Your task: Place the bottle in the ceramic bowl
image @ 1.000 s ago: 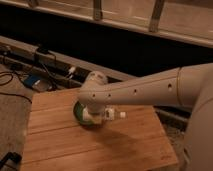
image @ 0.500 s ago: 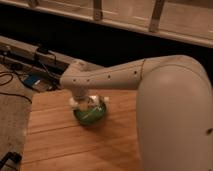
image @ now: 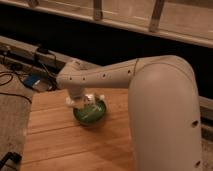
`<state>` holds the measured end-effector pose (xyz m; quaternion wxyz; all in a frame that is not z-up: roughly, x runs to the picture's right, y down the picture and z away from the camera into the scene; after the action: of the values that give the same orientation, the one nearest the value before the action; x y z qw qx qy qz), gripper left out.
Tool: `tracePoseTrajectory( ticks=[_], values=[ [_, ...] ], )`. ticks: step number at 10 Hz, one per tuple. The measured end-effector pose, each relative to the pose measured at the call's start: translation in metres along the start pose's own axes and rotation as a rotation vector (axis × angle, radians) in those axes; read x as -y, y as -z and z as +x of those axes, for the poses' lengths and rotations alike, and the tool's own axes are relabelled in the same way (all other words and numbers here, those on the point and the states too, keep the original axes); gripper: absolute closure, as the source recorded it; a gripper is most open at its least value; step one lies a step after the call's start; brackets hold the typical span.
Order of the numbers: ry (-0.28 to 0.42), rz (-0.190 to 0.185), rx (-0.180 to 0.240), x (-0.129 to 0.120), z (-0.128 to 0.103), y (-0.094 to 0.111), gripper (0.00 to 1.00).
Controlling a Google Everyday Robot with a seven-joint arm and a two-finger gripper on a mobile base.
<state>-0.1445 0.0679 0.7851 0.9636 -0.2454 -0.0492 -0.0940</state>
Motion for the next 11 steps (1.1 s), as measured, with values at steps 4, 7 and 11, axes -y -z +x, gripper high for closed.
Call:
tracePoseTrajectory(
  ticks=[4,7,11],
  values=[
    [-0.003,0.001,0.001,0.0001,0.0014,0.0000,0.20],
    [0.000,0.001,0.002,0.0000,-0.0004,0.0001,0.20],
    [0.000,0.001,0.002,0.0000,-0.0002,0.0001,0.20]
  ],
)
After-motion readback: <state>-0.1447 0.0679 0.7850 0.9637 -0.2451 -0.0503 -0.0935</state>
